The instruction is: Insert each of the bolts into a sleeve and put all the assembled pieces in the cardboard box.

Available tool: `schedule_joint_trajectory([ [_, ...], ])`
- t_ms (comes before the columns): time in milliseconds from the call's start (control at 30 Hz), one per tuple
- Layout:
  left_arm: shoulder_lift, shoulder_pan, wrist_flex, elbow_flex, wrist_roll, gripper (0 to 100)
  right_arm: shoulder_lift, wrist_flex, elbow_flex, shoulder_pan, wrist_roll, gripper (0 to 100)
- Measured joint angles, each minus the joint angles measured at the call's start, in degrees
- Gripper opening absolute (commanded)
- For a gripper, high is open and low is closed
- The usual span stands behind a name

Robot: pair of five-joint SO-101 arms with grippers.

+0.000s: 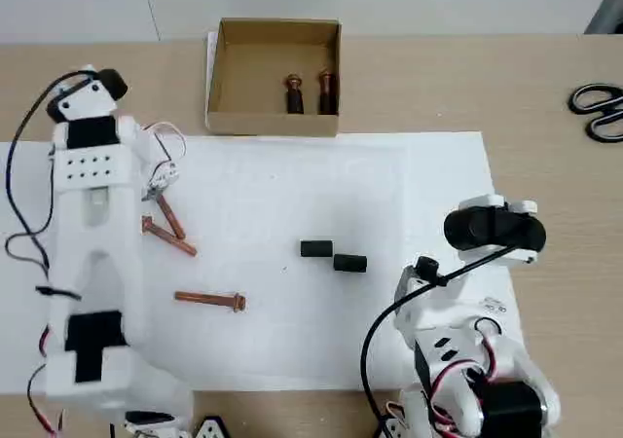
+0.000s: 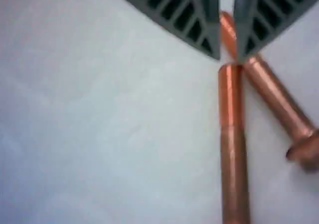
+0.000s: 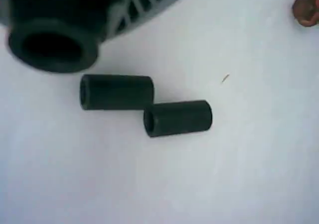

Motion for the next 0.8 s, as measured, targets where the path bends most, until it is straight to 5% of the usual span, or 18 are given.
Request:
schedule_joint_trajectory([
  [800, 23.5, -1.1, 12.5, -22.2, -0.2, 1, -0.1, 0.0, 0.0, -0.1, 0.0, 0.4],
])
